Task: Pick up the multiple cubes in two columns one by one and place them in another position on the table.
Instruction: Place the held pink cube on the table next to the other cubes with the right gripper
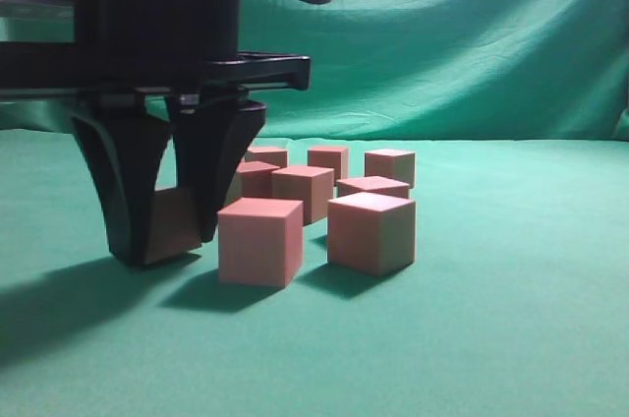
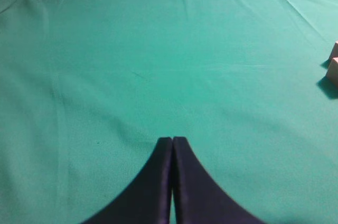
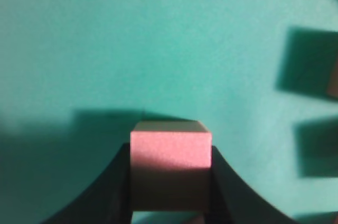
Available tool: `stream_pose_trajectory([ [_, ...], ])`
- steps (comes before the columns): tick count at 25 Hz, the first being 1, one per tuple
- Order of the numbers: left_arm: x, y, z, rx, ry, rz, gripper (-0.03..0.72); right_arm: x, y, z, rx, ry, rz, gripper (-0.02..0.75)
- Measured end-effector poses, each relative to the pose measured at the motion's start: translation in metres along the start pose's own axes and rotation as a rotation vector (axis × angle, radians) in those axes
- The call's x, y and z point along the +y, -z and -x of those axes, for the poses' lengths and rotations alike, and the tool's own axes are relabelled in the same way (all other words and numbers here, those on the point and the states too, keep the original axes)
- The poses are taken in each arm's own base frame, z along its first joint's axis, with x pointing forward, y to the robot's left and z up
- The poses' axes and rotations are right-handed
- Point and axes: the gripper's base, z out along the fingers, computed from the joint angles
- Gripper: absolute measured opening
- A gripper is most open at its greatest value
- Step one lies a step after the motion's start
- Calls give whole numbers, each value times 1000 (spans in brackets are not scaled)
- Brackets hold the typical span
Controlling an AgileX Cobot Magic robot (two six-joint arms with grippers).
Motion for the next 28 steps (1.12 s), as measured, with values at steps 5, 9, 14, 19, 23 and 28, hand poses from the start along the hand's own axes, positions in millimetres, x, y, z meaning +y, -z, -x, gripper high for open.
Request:
stream_pose_trajectory([
  [5, 0, 0, 0, 0, 0, 0, 0, 0, -1, 0, 2, 0, 0, 253],
  [9, 0, 0, 0, 0, 0, 0, 0, 0, -3, 0, 9, -1, 0, 449],
  [14, 0, 0, 0, 0, 0, 0, 0, 0, -3, -1, 11, 13, 2, 638],
  [19, 0, 0, 0, 0, 0, 0, 0, -2, 18, 5, -33, 44, -11, 664],
  [23, 0, 0, 0, 0, 0, 0, 0, -8, 71, 20, -134, 55, -51, 585],
  [28, 0, 0, 0, 0, 0, 0, 0, -18, 161, 31, -294, -3, -90, 245],
])
